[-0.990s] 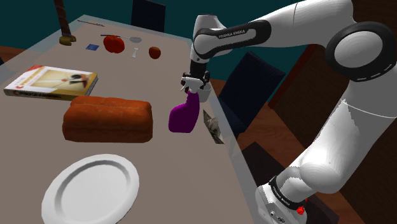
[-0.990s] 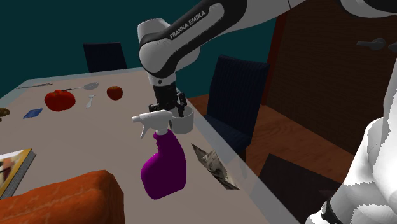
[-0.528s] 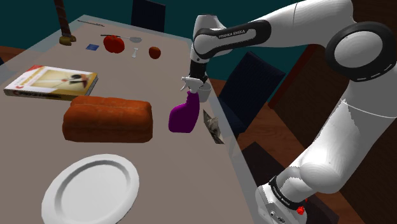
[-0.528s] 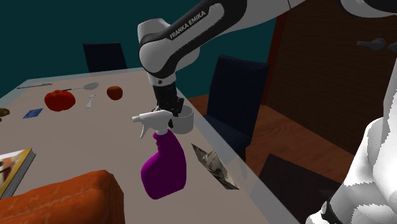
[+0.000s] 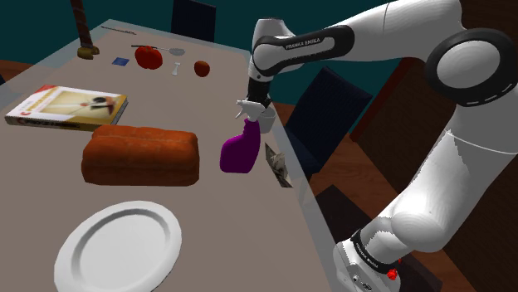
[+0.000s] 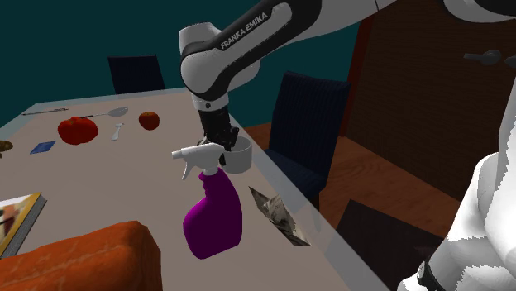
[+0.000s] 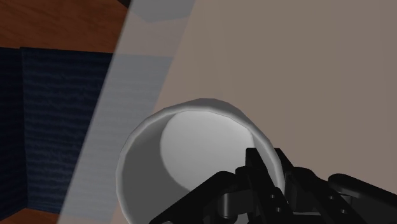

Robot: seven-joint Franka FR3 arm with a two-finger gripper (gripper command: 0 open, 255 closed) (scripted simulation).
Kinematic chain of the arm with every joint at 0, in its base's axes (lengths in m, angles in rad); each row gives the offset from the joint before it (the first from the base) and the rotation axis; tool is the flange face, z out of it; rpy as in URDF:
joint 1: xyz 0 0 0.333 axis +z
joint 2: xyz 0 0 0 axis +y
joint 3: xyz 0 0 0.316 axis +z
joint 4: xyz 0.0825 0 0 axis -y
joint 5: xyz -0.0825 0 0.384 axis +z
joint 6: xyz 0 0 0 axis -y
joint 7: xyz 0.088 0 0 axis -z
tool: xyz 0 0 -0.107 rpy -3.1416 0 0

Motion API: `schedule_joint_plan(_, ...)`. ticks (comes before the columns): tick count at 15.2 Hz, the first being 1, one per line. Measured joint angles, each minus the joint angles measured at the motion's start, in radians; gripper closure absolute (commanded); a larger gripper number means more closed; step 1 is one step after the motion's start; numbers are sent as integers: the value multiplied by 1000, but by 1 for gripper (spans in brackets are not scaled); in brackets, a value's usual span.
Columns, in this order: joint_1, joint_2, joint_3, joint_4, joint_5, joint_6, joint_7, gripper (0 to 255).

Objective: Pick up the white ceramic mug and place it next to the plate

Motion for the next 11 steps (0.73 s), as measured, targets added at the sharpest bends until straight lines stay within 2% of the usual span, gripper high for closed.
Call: schedule_joint_plan(11, -1, -46, 1, 82, 8, -127, -9, 255)
